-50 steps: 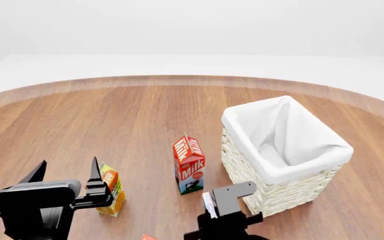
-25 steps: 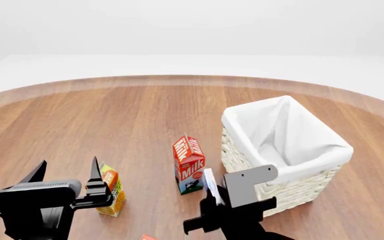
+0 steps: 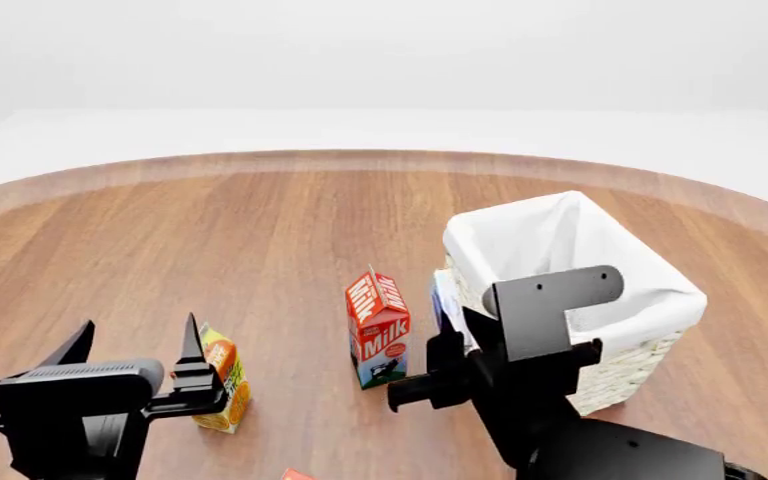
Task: Pick up the cream cheese box and the butter, and put them in the basket.
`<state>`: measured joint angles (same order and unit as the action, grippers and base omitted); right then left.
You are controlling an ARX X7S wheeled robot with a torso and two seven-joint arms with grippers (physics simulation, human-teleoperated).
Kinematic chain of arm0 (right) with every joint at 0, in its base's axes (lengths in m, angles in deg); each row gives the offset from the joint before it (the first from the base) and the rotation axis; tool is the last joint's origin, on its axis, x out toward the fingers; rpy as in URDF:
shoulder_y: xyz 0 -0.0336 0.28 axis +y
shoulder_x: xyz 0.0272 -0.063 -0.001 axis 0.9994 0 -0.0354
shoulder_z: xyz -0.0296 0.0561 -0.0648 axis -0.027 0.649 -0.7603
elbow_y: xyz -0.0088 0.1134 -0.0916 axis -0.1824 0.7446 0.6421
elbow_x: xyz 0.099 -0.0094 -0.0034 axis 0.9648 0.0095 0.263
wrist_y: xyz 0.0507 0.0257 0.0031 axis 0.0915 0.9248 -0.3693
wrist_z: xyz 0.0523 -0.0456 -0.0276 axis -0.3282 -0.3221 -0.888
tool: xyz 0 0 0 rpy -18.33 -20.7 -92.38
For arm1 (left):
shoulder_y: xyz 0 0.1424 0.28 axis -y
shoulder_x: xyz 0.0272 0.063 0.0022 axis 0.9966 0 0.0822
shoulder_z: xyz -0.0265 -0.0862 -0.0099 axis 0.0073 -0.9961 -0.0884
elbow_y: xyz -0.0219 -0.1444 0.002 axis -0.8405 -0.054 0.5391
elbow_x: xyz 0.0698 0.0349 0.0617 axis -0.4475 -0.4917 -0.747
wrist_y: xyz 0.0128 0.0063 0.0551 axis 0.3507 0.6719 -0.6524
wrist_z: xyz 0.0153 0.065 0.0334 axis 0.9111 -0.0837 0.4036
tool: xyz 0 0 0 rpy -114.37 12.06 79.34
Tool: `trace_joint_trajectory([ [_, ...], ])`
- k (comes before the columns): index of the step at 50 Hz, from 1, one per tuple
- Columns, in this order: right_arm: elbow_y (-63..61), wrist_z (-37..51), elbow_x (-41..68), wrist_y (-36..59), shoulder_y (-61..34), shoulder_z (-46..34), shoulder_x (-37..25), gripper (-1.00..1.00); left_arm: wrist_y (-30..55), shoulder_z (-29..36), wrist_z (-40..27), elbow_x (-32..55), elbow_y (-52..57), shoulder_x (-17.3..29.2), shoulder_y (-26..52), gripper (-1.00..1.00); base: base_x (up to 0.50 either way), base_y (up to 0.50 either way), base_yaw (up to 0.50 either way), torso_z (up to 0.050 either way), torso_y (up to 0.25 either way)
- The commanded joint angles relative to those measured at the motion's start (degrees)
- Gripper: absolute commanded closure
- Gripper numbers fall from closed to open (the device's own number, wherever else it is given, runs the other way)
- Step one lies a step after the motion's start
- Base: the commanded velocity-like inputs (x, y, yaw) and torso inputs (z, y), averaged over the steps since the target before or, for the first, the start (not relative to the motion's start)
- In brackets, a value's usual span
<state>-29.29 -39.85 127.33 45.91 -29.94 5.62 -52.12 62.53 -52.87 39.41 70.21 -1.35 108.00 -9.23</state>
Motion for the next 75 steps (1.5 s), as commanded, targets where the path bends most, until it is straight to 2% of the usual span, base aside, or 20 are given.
trace_joint_trajectory([
  [1,-0.3,7.3,10.2,6.5,-7.2,7.6,0.7,1.0,-0.1,0.2,-0.1,0.0,-0.3,0.1,0.2,-1.0,0.0,0.0,0.0,0.0,0.0],
  [9,2.0,14.9,19.7,7.9,-12.6,10.6,-0.7,1.0,-0.3,0.3,-0.1,0.0,-0.5,0.2,0.2,-1.0,0.0,0.0,0.0,0.0,0.0],
  [19,6.5,19.0,24.4,6.6,-18.4,10.7,-4.2,1.0,-0.8,0.3,-0.1,0.0,-0.8,0.2,0.1,-1.0,0.0,0.0,0.0,0.0,0.0],
  [29,12.0,15.0,19.4,4.1,-20.9,10.7,-8.2,1.0,-1.0,0.5,-0.2,-0.1,-1.0,0.3,0.0,-1.0,0.0,0.0,0.0,0.0,0.001],
  [34,15.0,11.5,13.8,2.5,-22.2,8.2,-10.3,1.0,-0.8,0.5,-0.4,0.0,-0.8,0.4,0.0,-1.0,0.0,0.0,0.0,0.0,0.0],
  [47,27.4,7.8,7.7,0.3,-25.4,4.2,-11.7,1.0,-0.4,0.6,-0.8,0.3,-0.1,0.6,0.0,-1.0,0.0,0.0,0.0,0.0,0.001],
  [63,38.5,12.7,11.6,1.7,-26.3,7.6,-9.3,1.0,-0.3,0.7,-1.0,0.6,0.0,0.8,0.1,-1.0,0.0,0.0,0.0,0.0,0.001],
  [75,44.0,9.2,10.2,-1.0,-27.0,5.8,-9.1,1.0,-0.3,0.8,-1.1,0.8,0.0,1.0,0.1,-1.0,0.0,0.0,0.0,0.0,0.0],
])
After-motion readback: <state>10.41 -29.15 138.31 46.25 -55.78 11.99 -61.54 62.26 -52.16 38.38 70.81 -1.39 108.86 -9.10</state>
